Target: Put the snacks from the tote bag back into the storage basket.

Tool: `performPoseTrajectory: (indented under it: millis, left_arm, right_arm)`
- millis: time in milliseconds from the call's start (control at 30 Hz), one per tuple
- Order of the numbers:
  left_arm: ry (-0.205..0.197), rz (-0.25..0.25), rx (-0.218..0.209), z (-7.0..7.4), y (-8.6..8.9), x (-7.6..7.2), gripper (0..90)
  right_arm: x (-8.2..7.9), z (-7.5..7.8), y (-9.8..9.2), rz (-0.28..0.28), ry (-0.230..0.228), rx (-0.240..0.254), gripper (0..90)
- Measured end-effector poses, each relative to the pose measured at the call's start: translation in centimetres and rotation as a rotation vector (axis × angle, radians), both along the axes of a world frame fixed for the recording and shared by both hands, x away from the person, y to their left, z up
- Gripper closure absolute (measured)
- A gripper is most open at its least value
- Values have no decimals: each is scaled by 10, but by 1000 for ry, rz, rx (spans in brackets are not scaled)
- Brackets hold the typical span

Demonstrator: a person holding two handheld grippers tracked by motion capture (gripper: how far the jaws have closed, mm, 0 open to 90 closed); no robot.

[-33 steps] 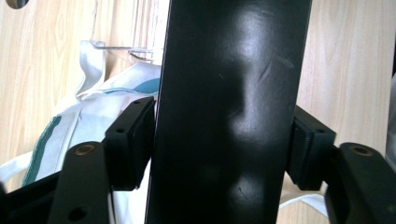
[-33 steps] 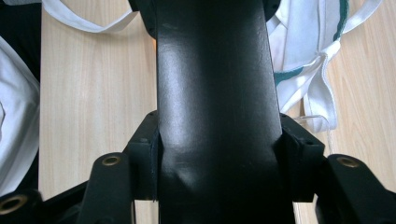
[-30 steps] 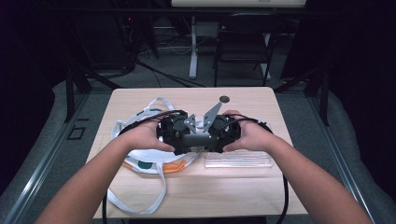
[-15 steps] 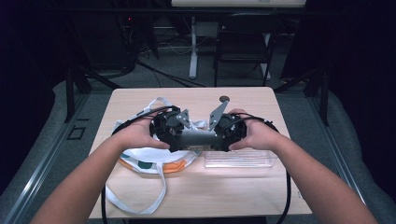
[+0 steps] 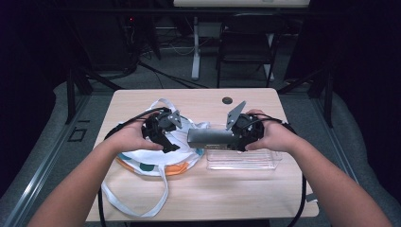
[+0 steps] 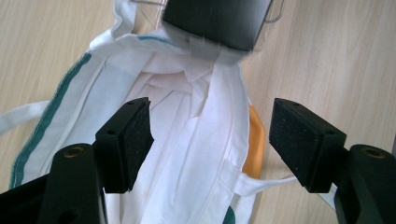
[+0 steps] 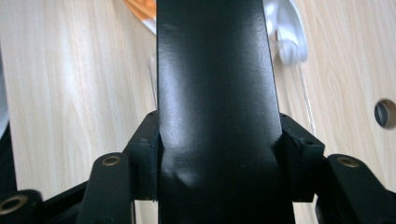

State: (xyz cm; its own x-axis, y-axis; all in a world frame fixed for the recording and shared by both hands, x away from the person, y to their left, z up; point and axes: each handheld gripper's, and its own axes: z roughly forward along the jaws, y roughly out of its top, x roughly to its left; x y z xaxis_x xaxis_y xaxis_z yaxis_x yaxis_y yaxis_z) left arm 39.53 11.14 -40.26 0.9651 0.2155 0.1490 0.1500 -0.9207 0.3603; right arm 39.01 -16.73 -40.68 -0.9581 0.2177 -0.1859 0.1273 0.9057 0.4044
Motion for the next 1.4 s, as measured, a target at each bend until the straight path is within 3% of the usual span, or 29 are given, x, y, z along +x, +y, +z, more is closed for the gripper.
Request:
performPoseTrajectory:
  millis: [367,567,1033,1100,1400]
  left_arm:
    - [2,54,2,-12,22,0,317]
    - [7,78,3,-16,32,1,321]
    - [6,114,2,-22,46,0,327]
    - [8,114,3,-22,47,0,327]
    - [10,109,9,-26,45,2,326]
  right_arm:
    - [5,-11,-39,-89,-17,-20,423]
    - [10,-15,-51,-122,-26,-27,423]
    - [21,-32,-54,-144,-10,-60,422]
    - [22,-35,-53,-141,-11,-82,422]
    - [28,-51,-49,-145,12,-77,421]
